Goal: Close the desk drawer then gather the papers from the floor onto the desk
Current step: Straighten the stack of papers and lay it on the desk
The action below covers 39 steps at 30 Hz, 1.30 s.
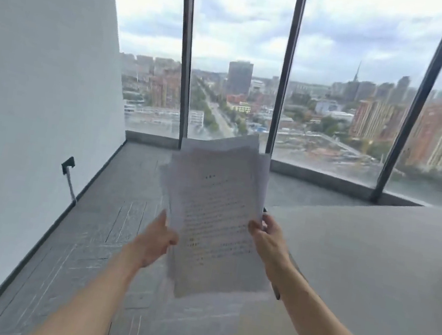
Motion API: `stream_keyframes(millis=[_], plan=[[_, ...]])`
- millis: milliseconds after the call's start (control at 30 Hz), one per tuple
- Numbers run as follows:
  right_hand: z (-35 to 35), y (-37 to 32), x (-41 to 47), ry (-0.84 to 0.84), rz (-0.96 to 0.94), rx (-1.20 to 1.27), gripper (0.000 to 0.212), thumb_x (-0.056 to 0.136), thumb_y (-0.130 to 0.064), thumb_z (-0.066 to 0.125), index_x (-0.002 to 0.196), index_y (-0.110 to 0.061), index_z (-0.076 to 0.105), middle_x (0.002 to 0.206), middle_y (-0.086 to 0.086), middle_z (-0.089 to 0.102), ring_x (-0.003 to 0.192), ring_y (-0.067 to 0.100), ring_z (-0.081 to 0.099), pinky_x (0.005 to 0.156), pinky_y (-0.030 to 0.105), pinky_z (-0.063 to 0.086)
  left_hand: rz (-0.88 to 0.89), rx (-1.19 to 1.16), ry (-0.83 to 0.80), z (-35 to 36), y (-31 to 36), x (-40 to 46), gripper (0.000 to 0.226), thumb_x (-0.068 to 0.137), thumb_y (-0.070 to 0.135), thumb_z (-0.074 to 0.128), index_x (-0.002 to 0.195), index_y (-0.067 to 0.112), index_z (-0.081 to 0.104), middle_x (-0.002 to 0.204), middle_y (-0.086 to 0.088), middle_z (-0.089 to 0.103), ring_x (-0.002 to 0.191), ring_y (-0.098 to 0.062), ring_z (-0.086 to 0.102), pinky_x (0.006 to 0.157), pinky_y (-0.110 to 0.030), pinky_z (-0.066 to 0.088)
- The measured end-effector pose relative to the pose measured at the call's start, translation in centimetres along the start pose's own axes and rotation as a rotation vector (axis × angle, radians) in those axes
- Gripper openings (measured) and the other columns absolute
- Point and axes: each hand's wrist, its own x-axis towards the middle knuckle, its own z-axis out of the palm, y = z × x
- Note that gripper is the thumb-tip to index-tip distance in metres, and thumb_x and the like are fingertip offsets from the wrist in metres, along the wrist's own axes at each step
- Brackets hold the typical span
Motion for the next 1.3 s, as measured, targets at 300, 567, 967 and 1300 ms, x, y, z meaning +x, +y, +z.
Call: stream_keyframes(millis=[300, 567, 967, 1300], plan=[[-17.4, -11.3, -10.8, 0.283, -0.196, 0.106, 0.017, 0.083, -0.015, 0.055, 0.093, -0.02, 0.068, 0.095, 0.003, 0.078, 0.092, 0.034, 0.073, 0.081, 0.059, 0.059, 0.35, 0.019, -0.065, 14.8, 16.5, -8.9, 0.078, 0.066, -0.019, 0.044, 0.128, 0.027, 0.055, 0.116, -0.003, 0.068, 0.103, -0.02, 0.066, 0.074, -0.036, 0.061], [-30.2, -11.2, -18.3, 0.605, -0.203, 0.044, 0.024, 0.086, -0.002, 0.044, 0.094, -0.02, 0.057, 0.1, 0.008, 0.069, 0.094, 0.031, 0.065, 0.076, 0.045, 0.056, 0.374, -0.024, -0.186, 30.2, 19.4, -12.6, 0.048, 0.07, -0.012, 0.043, 0.101, 0.014, 0.07, 0.095, -0.008, 0.076, 0.091, -0.03, 0.071, 0.08, -0.049, 0.06], [-41.7, -6.7, -29.7, 0.91, -0.084, 0.021, 0.035, 0.089, -0.001, 0.044, 0.114, -0.022, 0.059, 0.109, 0.006, 0.07, 0.098, 0.025, 0.067, 0.082, 0.048, 0.058, 0.323, -0.175, -0.518, 46.9, 16.7, -18.7, 0.047, 0.071, -0.022, 0.036, 0.087, 0.009, 0.067, 0.084, -0.005, 0.07, 0.078, -0.023, 0.063, 0.064, -0.028, 0.05], [-45.4, -5.1, -38.6, 1.121, -0.048, 0.016, 0.034, 0.091, 0.002, 0.039, 0.112, -0.019, 0.057, 0.107, 0.002, 0.069, 0.101, 0.022, 0.065, 0.077, 0.037, 0.056, 0.269, -0.163, -0.744, 55.2, 14.5, -24.8, 0.043, 0.071, -0.02, 0.035, 0.086, 0.01, 0.062, 0.081, -0.002, 0.066, 0.074, -0.019, 0.059, 0.06, -0.026, 0.046]])
